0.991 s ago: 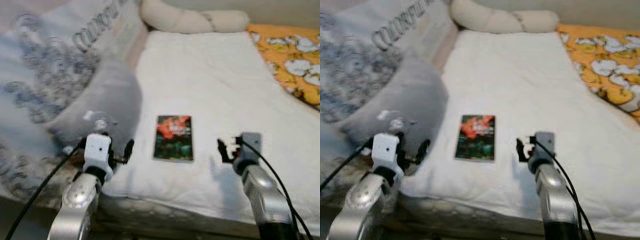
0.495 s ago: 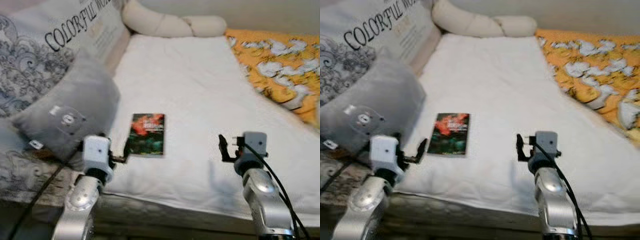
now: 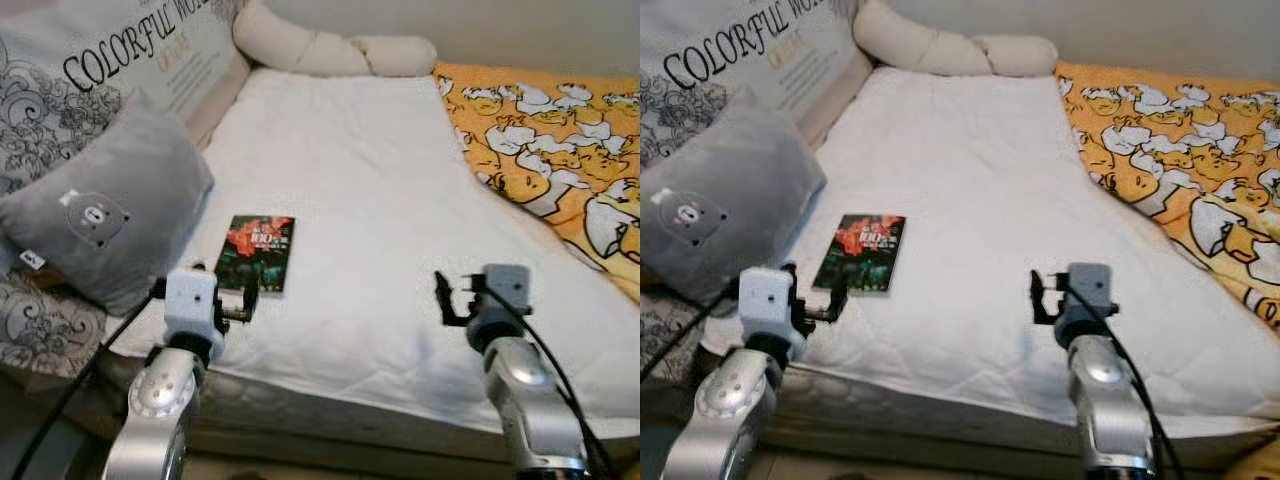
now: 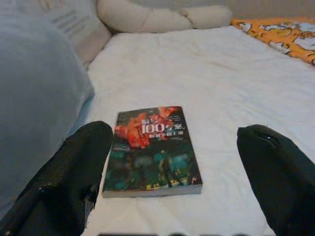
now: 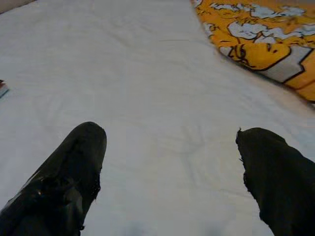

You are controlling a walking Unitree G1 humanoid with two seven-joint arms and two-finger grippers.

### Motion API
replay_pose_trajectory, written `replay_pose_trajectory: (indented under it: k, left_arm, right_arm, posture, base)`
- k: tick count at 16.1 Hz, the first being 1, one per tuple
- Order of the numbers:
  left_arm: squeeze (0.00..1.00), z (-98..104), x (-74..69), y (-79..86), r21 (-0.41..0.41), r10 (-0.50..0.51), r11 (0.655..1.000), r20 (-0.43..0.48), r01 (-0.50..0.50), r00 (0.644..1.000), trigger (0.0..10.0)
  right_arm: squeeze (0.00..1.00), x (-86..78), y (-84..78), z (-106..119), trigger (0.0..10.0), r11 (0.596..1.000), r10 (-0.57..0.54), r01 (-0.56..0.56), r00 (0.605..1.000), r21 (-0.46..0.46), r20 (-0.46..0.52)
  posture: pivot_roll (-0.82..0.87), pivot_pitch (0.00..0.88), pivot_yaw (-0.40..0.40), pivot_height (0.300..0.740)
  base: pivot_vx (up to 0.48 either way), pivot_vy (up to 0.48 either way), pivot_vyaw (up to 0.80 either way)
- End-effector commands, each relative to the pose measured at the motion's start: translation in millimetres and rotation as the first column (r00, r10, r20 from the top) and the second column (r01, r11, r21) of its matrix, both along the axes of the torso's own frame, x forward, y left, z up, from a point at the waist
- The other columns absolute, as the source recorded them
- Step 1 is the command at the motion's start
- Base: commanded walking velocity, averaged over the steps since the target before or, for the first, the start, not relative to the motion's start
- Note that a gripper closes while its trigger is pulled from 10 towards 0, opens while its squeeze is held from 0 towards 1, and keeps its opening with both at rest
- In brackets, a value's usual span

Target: Clean up the room

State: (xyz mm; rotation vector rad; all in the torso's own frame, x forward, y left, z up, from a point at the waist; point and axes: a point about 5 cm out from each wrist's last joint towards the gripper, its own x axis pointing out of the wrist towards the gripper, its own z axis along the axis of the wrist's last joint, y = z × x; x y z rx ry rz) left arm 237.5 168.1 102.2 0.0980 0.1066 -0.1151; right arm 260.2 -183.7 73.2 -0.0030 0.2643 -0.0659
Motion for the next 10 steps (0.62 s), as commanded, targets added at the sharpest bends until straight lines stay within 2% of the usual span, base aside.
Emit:
replay_pose_trajectory:
  k: [1, 10]
  left_arm:
    - [0.0, -4.0, -0.3, 3.3, 0.009, 0.011, 1.0, -0.017, -0.011, 1.0, 10.0]
    - [0.0, -4.6, 0.7, 0.9, 0.011, 0.005, 1.0, -0.02, -0.005, 1.0, 10.0]
  right_arm:
    - [1.0, 0.6, 2.6, 2.4, 10.0, 1.0, 0.007, -0.007, 1.0, -0.003, 0.003]
    - [1.0, -0.6, 1.1, 2.7, 10.0, 1.0, 0.011, -0.011, 1.0, -0.015, -0.004]
  posture:
    - [0.04, 0.0, -0.002, 0.74]
    - [0.04, 0.0, -0.001, 0.74]
  base:
    - [0.0, -0.334, 0.0]
    - [0.0, -0.336, 0.0]
